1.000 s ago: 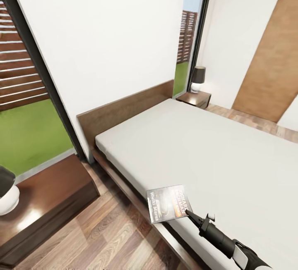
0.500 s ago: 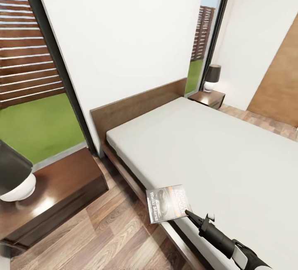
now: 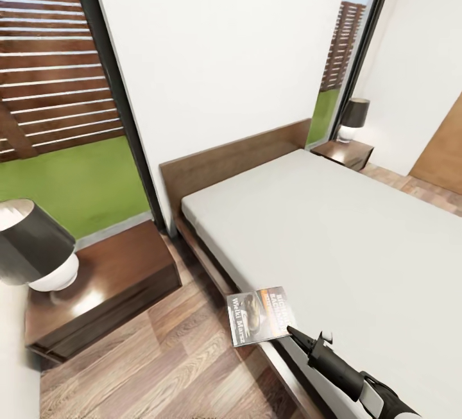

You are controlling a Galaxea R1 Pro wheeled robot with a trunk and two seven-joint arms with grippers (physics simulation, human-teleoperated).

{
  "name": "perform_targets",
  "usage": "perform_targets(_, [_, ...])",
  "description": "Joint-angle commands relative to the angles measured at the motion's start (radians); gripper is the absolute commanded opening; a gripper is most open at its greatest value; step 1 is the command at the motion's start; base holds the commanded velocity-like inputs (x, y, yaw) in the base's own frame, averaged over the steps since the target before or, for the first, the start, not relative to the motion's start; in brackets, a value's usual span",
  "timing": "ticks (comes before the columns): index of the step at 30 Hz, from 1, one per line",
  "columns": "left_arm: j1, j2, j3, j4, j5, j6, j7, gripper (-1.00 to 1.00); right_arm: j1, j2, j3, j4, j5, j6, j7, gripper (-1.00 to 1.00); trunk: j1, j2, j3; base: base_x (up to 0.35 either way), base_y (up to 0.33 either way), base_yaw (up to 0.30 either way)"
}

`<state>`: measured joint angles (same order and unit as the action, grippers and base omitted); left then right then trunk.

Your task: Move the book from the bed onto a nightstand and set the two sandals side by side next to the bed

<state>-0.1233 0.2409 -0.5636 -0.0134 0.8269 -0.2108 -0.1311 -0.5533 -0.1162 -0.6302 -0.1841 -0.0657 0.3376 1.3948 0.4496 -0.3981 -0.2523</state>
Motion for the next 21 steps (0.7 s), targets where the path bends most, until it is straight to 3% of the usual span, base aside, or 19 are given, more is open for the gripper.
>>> perform_targets(1, [-0.001, -0.002, -0.008, 0.0, 0.011, -0.002, -0.005, 1.0, 0.0, 0.0, 0.001, 0.0, -0.008, 0.011, 0.002, -1.0, 0.0, -0.002, -0.003, 0.0, 0.0, 0.212])
perform_targets(12, [-0.01, -0.022, -0.009, -0.01, 0.011, -0.002, -0.005, 1.0, 0.0, 0.007, 0.001, 0.0, -0.008, -0.002, 0.002, -1.0, 0.0, -0.002, -0.014, 0.007, 0.0, 0.223])
perform_targets(21, [-0.015, -0.031, -0.011, -0.054, 0.011, -0.001, -0.005, 1.0, 0.0, 0.009, 0.001, 0.001, -0.01, -0.05, 0.001, -1.0, 0.0, -0.002, -0.023, 0.109, 0.026, 0.229])
